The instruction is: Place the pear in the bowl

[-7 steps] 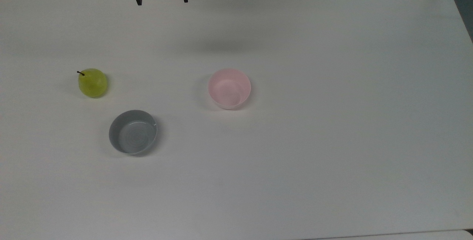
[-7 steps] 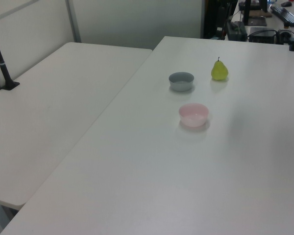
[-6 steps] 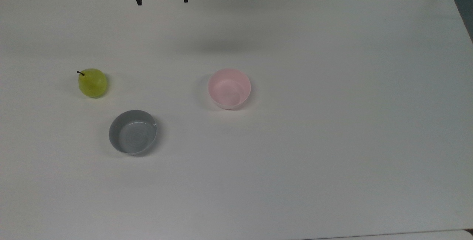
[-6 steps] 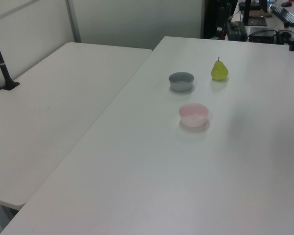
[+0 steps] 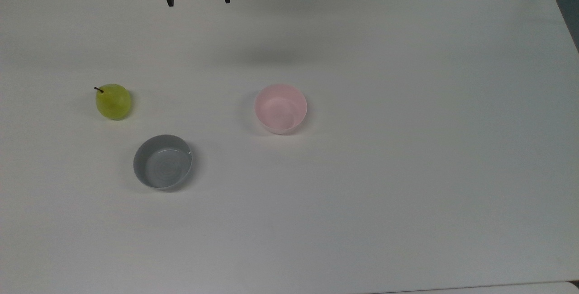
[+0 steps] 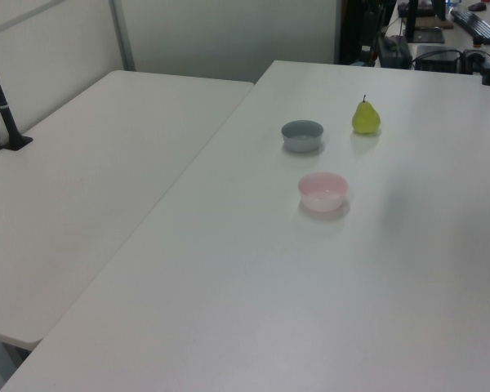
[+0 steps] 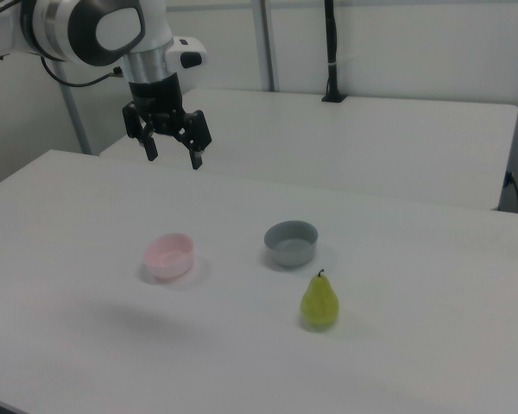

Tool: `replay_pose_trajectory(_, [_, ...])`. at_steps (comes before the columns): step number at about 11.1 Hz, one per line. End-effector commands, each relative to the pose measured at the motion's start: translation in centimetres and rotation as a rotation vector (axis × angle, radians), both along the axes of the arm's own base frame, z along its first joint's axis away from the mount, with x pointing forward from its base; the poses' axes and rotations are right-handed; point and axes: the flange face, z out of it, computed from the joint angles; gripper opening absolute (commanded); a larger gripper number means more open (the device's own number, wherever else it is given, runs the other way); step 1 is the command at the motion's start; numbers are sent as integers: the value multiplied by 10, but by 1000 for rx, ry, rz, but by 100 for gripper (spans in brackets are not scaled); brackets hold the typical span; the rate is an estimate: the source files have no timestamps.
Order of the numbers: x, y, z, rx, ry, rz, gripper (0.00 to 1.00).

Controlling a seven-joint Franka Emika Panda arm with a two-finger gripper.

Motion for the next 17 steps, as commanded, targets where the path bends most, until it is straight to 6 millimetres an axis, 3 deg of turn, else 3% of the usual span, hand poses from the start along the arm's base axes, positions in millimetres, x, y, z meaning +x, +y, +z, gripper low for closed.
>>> replay_pose_trajectory(1, [-3,4,2,21,-8,-9,100])
replay_pose_trajectory(4, [-4,-1,4,13,-13,0,100])
replay_pose_trajectory(6, [-4,-7,1,-3,-15,108,100])
replay_pose_trajectory(10, [-10,-61,-2,-131,18,286,100])
replay_pose_trajectory(12, [-12,-89,-11,-147,33,242,100])
replay_pose_trajectory(14, [-8,-131,-36,-152,29,190,100])
replay_pose_trajectory(17, [5,-171,-94,-169,5,154,100])
